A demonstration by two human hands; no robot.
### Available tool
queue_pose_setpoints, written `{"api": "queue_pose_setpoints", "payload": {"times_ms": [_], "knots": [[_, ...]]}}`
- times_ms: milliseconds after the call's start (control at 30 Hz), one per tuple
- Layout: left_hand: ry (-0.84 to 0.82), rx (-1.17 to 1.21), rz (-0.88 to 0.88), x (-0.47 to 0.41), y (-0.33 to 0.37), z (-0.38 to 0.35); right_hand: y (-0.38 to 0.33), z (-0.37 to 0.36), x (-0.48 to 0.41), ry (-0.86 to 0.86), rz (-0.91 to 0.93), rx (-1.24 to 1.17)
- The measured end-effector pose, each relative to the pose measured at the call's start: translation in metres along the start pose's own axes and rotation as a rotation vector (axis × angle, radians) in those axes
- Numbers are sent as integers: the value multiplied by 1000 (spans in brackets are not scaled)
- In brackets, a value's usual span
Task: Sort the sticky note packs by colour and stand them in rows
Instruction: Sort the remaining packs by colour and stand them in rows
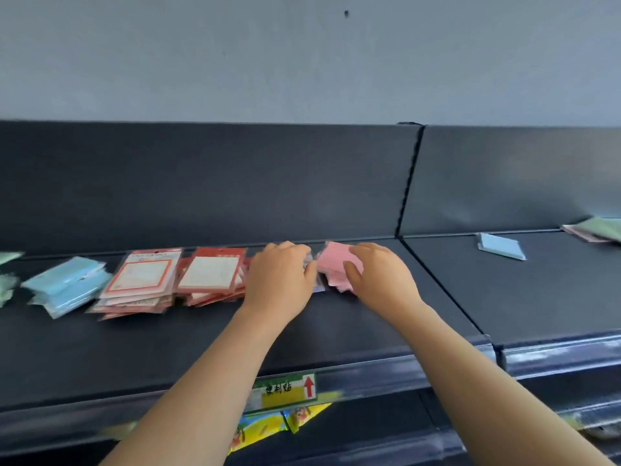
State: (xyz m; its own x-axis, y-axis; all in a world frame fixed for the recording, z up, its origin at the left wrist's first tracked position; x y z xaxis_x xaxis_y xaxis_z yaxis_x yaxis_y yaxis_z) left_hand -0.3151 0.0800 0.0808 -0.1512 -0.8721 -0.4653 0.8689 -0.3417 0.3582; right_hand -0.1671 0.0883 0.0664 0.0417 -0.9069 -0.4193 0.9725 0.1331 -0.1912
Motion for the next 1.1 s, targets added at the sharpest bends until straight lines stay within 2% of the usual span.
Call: {"api": "queue_pose_setpoints", "payload": {"times_ms": [200, 500, 1100], "knots": [[-15, 84, -45, -14, 102, -57, 119, 29, 19, -29, -81, 54], [-127, 125, -54, -37, 226, -153, 283, 54, 43, -67, -205, 99], [-450, 107, -9, -133, 315, -318, 467, 49, 10, -108, -414, 62]]}}
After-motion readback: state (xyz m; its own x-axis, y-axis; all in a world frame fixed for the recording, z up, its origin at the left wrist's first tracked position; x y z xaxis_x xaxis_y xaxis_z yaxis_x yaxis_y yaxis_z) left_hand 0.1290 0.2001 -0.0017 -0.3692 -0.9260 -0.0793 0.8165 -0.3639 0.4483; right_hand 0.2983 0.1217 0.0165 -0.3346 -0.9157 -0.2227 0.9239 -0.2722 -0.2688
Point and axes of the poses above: each hand's wrist, its own x-axis away from the middle knuckle, its own z-axis out of the back of the hand, y = z × x, the point moved 10 cm from there along -x, towards the middle knuckle, and after that the axes turned 6 degrees about x, right-handed, at the moved point
